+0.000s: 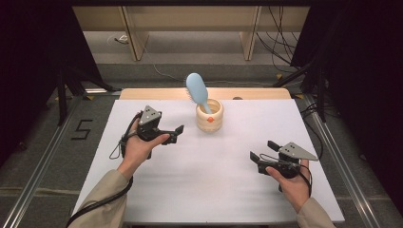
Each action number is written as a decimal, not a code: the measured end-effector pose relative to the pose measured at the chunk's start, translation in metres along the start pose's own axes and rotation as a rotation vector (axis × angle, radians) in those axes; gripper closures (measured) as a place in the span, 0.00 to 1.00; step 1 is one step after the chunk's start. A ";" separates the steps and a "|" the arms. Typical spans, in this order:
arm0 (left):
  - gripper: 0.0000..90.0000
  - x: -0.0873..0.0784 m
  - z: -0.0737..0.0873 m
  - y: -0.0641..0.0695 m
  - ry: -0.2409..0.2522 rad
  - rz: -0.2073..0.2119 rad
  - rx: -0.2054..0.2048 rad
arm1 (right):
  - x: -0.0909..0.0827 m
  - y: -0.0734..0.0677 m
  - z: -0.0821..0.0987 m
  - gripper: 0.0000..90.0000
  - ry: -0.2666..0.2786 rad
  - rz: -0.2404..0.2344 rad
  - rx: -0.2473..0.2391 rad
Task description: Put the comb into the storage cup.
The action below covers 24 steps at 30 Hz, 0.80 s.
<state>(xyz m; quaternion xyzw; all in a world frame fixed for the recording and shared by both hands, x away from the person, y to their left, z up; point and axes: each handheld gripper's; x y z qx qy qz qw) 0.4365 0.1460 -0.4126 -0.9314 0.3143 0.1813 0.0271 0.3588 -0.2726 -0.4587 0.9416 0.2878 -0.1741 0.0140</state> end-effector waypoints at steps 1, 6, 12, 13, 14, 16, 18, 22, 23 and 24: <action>0.00 -0.001 0.001 0.000 0.000 -0.001 -0.001 | 0.000 0.000 0.000 0.18 0.000 0.000 0.000; 0.00 -0.006 0.007 0.000 -0.005 -0.003 0.004 | -0.001 0.000 0.000 0.18 0.003 0.001 0.001; 0.00 -0.012 0.012 -0.001 -0.004 -0.003 0.006 | 0.000 0.000 -0.001 0.18 0.003 0.000 0.000; 0.00 -0.013 0.014 -0.001 -0.001 -0.003 0.003 | 0.000 0.000 -0.001 0.18 0.004 0.000 0.000; 0.00 -0.014 0.015 -0.001 -0.002 -0.002 0.008 | 0.000 0.000 -0.001 0.18 0.001 0.000 -0.002; 0.00 -0.016 0.018 0.000 0.001 -0.001 0.009 | 0.000 -0.001 -0.001 0.18 -0.002 0.004 -0.011; 0.00 -0.017 0.021 0.000 -0.001 -0.002 0.009 | 0.000 -0.002 -0.001 0.18 0.000 0.002 -0.016; 0.00 -0.020 0.028 0.000 -0.005 0.006 0.009 | 0.000 -0.001 -0.001 0.18 0.000 0.001 -0.013; 0.00 -0.020 0.030 0.001 -0.004 0.006 0.007 | 0.000 -0.001 -0.001 0.18 0.000 0.002 -0.013; 0.00 -0.021 0.032 0.001 -0.009 0.008 0.012 | 0.000 -0.001 -0.001 0.18 0.001 0.000 -0.013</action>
Point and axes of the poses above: each handheld gripper's, and its own axes: x roughly forward along the jaws, z roughly out of its underside, y roughly to its right
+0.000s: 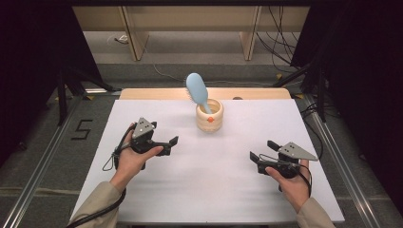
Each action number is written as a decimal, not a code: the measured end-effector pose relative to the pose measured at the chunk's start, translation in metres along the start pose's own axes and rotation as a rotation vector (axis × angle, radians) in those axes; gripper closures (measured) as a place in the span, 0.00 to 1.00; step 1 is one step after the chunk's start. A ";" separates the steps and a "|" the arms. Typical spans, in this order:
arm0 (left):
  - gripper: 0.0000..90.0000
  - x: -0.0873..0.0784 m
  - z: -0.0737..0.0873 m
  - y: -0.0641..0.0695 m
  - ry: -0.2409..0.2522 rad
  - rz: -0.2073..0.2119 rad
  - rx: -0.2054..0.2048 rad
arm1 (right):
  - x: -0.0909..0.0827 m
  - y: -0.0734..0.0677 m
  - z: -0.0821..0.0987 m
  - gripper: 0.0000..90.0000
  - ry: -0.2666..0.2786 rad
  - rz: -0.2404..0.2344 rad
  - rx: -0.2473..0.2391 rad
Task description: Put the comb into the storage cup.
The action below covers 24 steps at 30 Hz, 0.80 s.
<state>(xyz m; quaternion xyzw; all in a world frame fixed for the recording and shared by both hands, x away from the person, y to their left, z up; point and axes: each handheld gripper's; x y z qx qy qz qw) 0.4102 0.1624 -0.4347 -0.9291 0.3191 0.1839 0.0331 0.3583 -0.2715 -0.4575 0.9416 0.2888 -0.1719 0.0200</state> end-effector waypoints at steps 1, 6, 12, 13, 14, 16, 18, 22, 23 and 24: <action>0.00 -0.001 0.002 0.000 -0.003 0.001 0.004 | 0.000 0.000 0.000 0.18 0.002 -0.002 -0.002; 0.00 -0.006 0.007 0.001 0.004 0.001 0.008 | 0.000 0.000 0.000 0.18 0.001 -0.001 -0.004; 0.00 -0.014 0.014 0.001 0.001 -0.006 0.021 | 0.000 -0.001 -0.001 0.18 0.004 -0.005 -0.007; 0.00 -0.015 0.016 0.000 0.002 -0.007 0.024 | 0.000 -0.001 -0.001 0.18 0.002 -0.005 -0.008; 0.00 -0.017 0.016 0.000 0.012 -0.012 0.027 | 0.000 -0.001 -0.001 0.18 0.003 -0.005 -0.007; 0.00 -0.020 0.018 -0.001 0.019 -0.011 0.024 | 0.000 -0.002 -0.001 0.18 0.002 -0.007 -0.008; 0.00 -0.023 0.019 -0.003 0.025 -0.016 0.025 | 0.000 -0.002 -0.001 0.18 -0.001 -0.008 -0.009; 0.00 -0.027 0.022 -0.004 0.022 -0.027 0.013 | 0.001 -0.002 0.000 0.18 -0.003 -0.007 -0.009; 0.00 -0.028 0.023 -0.005 0.022 -0.028 0.016 | 0.001 -0.002 0.000 0.18 -0.005 -0.010 -0.012; 0.00 -0.029 0.024 -0.005 0.022 -0.030 0.015 | 0.001 -0.002 0.000 0.18 -0.005 -0.011 -0.014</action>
Point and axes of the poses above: each handheld gripper's, and its own axes: x roughly forward along the jaws, z roughly out of its underside, y roughly to its right
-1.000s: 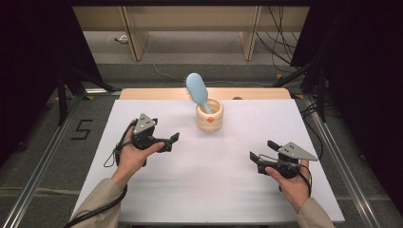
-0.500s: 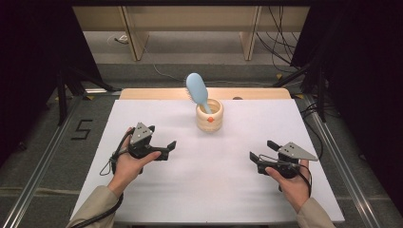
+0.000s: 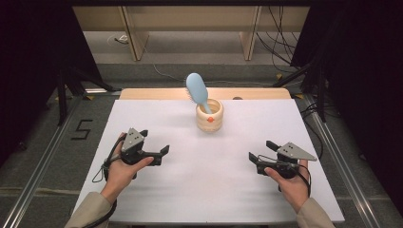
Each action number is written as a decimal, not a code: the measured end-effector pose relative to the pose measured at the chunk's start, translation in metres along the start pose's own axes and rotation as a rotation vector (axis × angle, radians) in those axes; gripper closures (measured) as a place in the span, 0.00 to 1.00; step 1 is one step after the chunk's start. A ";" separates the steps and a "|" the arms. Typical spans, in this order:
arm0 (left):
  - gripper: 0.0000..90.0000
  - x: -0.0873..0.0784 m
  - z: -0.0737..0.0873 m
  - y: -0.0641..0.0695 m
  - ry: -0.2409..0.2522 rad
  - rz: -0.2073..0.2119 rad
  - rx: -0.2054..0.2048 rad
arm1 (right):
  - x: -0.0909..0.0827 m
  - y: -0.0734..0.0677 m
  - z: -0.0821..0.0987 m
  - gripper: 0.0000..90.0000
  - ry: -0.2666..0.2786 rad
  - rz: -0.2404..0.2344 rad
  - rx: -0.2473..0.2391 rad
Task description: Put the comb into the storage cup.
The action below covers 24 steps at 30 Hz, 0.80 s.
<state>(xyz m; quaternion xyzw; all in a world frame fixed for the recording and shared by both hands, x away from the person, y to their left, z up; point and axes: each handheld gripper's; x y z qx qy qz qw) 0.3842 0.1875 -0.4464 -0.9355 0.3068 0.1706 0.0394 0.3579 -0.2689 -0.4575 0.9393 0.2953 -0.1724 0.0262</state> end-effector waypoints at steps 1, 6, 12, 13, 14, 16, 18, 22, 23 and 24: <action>0.00 0.000 0.001 0.000 0.002 -0.001 0.000 | 0.000 0.000 0.000 0.18 0.001 0.000 0.000; 0.00 -0.003 0.004 -0.001 0.007 -0.006 0.019 | 0.000 0.000 0.000 0.18 0.003 0.000 -0.001; 0.00 -0.007 0.008 -0.002 0.016 -0.005 0.023 | 0.000 0.000 0.000 0.18 0.001 -0.002 0.000; 0.00 -0.008 0.009 -0.002 0.015 -0.005 0.022 | 0.000 0.000 0.000 0.18 0.000 -0.002 0.000; 0.00 -0.008 0.009 -0.003 0.015 -0.010 0.020 | 0.000 0.000 0.000 0.18 0.000 -0.003 -0.001; 0.00 -0.010 0.010 -0.004 0.016 -0.009 0.017 | 0.000 0.000 0.000 0.18 -0.002 -0.002 -0.001; 0.00 -0.012 0.011 -0.005 0.016 -0.013 0.019 | 0.000 -0.001 0.000 0.18 0.000 -0.003 -0.002; 0.00 -0.014 0.014 -0.008 0.009 -0.017 0.011 | 0.000 0.000 0.000 0.18 0.000 -0.003 0.000; 0.00 -0.015 0.015 -0.009 0.008 -0.019 0.012 | 0.000 0.000 0.000 0.18 0.000 -0.004 0.000; 0.00 -0.016 0.015 -0.009 0.009 -0.022 0.011 | 0.001 0.000 0.001 0.18 -0.002 -0.003 -0.001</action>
Point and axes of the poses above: each handheld gripper's, and its own axes: x roughly forward along the jaws, z roughly out of its underside, y roughly to its right
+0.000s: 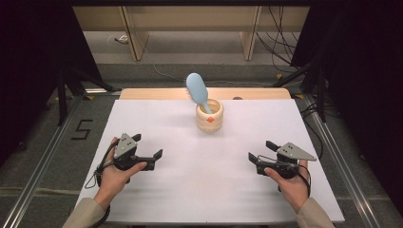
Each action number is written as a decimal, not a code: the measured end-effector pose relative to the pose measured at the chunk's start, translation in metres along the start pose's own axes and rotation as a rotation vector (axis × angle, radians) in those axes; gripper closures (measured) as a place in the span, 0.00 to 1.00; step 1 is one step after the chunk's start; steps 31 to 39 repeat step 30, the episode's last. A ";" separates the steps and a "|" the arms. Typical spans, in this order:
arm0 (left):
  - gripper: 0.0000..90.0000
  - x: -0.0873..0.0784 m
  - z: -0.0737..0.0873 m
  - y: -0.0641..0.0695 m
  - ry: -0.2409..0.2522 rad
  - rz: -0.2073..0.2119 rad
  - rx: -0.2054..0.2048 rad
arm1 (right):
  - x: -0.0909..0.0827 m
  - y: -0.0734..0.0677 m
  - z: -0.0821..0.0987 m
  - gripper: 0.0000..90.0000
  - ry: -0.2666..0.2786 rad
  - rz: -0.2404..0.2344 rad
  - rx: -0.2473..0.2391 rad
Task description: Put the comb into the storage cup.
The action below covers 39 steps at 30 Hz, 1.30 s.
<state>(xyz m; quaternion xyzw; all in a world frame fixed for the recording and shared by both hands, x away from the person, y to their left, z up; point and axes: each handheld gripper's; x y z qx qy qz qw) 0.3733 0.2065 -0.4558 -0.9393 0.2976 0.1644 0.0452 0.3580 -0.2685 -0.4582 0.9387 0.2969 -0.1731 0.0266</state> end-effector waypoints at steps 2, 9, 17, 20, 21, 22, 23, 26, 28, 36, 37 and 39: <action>0.00 -0.001 0.001 -0.001 -0.002 -0.001 0.003 | 0.000 0.000 0.000 0.18 -0.001 -0.002 0.000; 0.00 -0.006 0.008 -0.004 -0.007 -0.010 0.006 | 0.000 0.000 0.000 0.18 -0.001 -0.002 0.001; 0.00 -0.011 0.015 -0.007 -0.001 -0.028 -0.001 | 0.001 0.000 0.001 0.18 -0.003 -0.005 0.003; 0.00 -0.011 0.015 -0.008 0.002 -0.030 -0.003 | 0.001 0.000 0.001 0.18 -0.005 -0.007 0.000; 0.00 -0.011 0.015 -0.008 0.001 -0.029 -0.004 | 0.001 0.000 0.001 0.18 -0.004 -0.008 -0.001; 0.00 -0.010 0.016 -0.007 0.000 -0.028 -0.003 | 0.001 0.000 0.001 0.18 -0.003 -0.007 0.000; 0.00 -0.010 0.016 -0.007 0.000 -0.027 -0.004 | 0.001 0.000 0.001 0.18 -0.003 -0.008 0.000; 0.00 -0.009 0.016 -0.007 -0.004 -0.025 -0.002 | 0.001 0.000 0.001 0.18 -0.002 -0.006 0.000; 0.00 -0.009 0.016 -0.007 0.000 -0.025 -0.005 | 0.001 0.000 0.001 0.18 -0.003 -0.006 0.000; 0.00 -0.009 0.016 -0.007 0.005 -0.027 -0.006 | 0.001 0.000 0.001 0.18 -0.002 -0.005 0.000; 0.00 -0.009 0.016 -0.007 0.005 -0.027 -0.006 | 0.001 0.000 0.001 0.18 -0.002 -0.005 0.000; 0.00 -0.009 0.016 -0.007 0.005 -0.027 -0.006 | 0.001 0.000 0.001 0.18 -0.002 -0.005 0.000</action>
Point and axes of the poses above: each handheld gripper's, and its own axes: x roughly forward along the jaws, z roughly out of its underside, y roughly to its right
